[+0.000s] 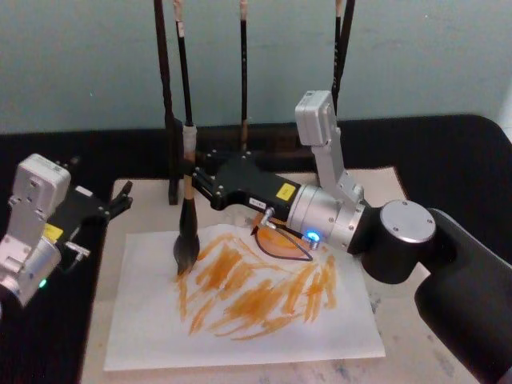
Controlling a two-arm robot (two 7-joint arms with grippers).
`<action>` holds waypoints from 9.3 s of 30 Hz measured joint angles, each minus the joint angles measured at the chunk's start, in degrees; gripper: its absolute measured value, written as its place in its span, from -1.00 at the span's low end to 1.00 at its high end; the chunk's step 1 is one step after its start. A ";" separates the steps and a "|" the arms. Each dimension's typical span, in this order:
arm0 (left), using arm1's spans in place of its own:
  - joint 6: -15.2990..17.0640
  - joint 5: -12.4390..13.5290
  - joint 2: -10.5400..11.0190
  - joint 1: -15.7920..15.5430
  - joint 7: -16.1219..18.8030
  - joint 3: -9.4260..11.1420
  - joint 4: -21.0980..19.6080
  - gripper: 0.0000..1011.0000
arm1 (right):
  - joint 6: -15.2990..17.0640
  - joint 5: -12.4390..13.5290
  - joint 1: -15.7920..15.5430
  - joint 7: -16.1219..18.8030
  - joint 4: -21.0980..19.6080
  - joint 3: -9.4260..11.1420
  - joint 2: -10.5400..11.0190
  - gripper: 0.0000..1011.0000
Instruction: Pick up the brush from the inkstone, write on the paper, then place the brush back to its original position.
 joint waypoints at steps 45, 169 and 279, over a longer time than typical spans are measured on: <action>0.00 0.00 0.00 0.00 0.00 0.00 0.00 0.98 | -3.31 -3.98 -0.97 -2.18 -0.64 3.51 -1.89 -0.65; 0.00 0.00 0.00 0.00 0.00 0.00 0.00 0.98 | 16.73 40.71 -9.40 -26.74 -0.14 19.81 3.37 -0.65; 0.00 0.00 0.00 0.00 0.00 0.00 0.00 0.98 | -5.37 -9.35 -16.53 -41.95 -9.28 4.90 12.16 0.98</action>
